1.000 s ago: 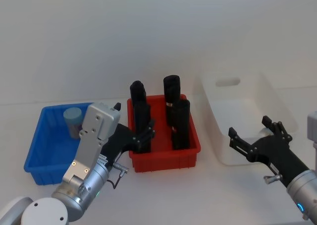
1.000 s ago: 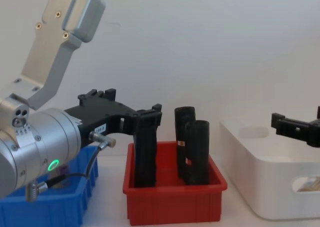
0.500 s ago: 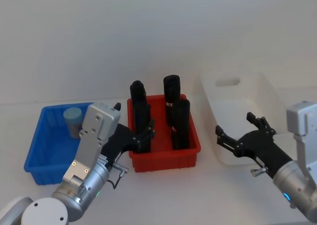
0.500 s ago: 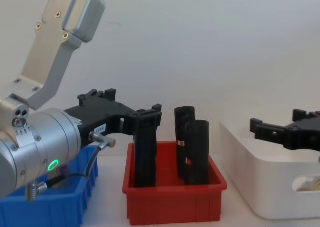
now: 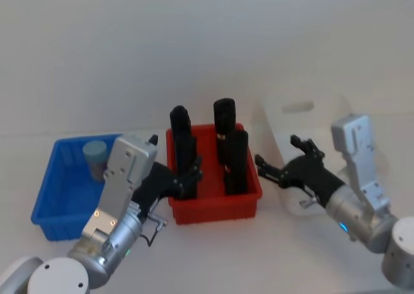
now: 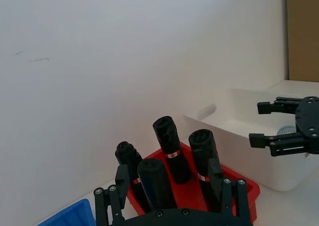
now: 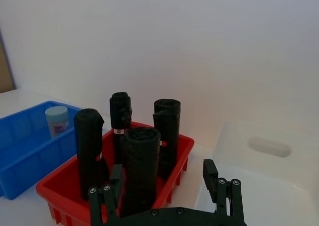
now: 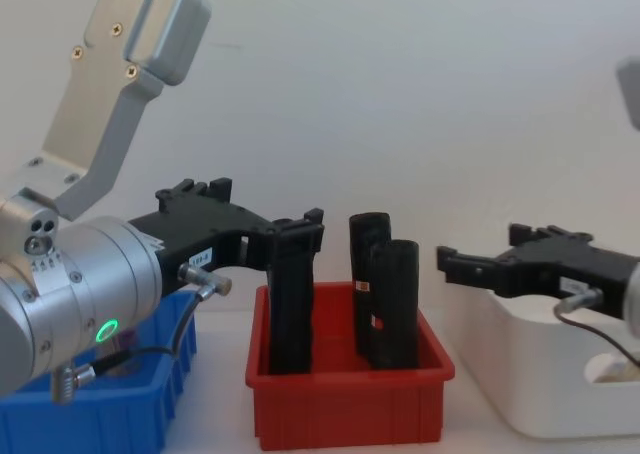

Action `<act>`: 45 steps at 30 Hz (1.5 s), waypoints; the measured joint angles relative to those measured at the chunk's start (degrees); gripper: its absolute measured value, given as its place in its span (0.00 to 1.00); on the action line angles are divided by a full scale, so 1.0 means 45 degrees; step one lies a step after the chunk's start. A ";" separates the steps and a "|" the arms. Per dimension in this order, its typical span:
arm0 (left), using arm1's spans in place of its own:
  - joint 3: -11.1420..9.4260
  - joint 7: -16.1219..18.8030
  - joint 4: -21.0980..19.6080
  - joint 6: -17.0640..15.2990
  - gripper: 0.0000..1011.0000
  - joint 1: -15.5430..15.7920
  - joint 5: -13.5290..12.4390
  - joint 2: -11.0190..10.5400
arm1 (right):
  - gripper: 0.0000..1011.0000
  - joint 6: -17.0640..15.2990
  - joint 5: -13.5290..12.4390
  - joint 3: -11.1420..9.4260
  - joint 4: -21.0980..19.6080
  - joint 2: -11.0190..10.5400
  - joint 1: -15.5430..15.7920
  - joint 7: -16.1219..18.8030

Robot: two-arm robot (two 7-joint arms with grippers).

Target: Pick the cotton swabs from the blue box and place them into the white box.

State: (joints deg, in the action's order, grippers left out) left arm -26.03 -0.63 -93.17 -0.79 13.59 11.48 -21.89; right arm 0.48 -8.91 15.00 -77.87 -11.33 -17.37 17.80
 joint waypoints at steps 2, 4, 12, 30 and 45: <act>0.0000 0.0000 0.0000 0.0000 0.99 0.0000 0.0000 0.0001 | 0.99 0.0169 0.0123 0.0055 0.0724 0.0208 -0.0508 0.0283; 0.0000 0.0000 0.0000 0.0000 0.99 0.0000 0.0000 0.0000 | 0.99 0.0360 0.0246 0.0110 0.1386 0.0396 -0.0953 0.0601; 0.0001 0.0001 0.0000 0.0000 0.99 0.0000 0.0000 0.0000 | 0.99 0.0988 0.0537 0.0274 0.3636 0.0991 -0.2413 0.1480; 0.0000 0.0001 -0.0001 0.0000 0.99 0.0000 0.0000 0.0000 | 0.87 0.2569 0.0901 0.0609 0.8956 0.2178 -0.5410 0.2509; 0.0000 0.0001 0.0000 0.0000 0.99 0.0000 0.0000 0.0000 | 0.53 0.3869 0.0914 0.0690 1.2379 0.2850 -0.7170 0.2848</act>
State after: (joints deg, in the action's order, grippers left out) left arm -26.03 -0.63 -93.17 -0.79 13.59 11.48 -21.89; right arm 17.89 -4.79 18.11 -22.16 1.50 -49.63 30.61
